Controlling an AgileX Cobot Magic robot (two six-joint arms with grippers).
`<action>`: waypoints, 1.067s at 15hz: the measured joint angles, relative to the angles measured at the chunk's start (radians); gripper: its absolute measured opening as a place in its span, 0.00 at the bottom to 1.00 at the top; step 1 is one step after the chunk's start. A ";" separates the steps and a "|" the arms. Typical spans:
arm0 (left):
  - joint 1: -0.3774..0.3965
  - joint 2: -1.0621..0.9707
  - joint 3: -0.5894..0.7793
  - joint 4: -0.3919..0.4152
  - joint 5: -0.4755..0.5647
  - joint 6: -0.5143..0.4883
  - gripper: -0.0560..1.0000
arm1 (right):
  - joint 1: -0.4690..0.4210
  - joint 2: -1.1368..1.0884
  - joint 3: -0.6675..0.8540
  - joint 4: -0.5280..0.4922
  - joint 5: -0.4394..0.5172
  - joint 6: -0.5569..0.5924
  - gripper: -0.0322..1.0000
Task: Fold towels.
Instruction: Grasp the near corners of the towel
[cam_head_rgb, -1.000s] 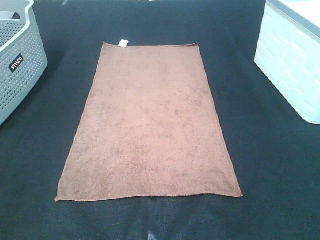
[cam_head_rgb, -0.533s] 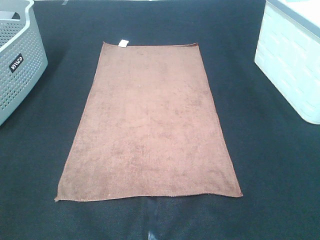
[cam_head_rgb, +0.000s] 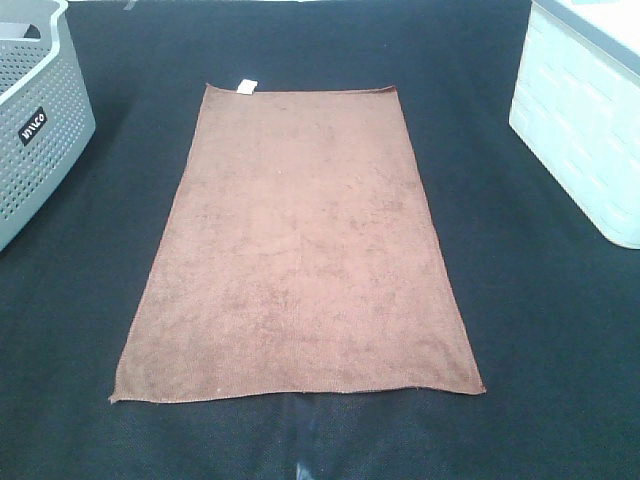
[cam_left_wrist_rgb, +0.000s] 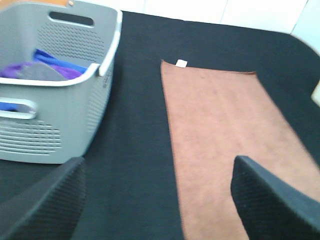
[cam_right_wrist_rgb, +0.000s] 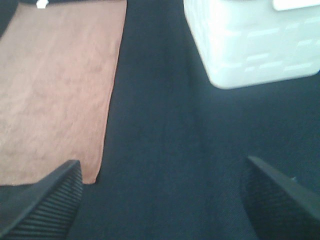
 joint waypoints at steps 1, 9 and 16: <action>0.000 0.070 0.000 -0.055 -0.025 0.000 0.77 | 0.000 0.057 -0.010 0.012 -0.003 0.001 0.81; 0.000 0.786 0.002 -0.592 -0.045 0.463 0.77 | 0.000 0.651 -0.122 0.141 -0.013 -0.065 0.79; 0.000 1.230 0.002 -0.908 -0.074 0.827 0.77 | 0.000 1.089 -0.122 0.435 -0.162 -0.319 0.79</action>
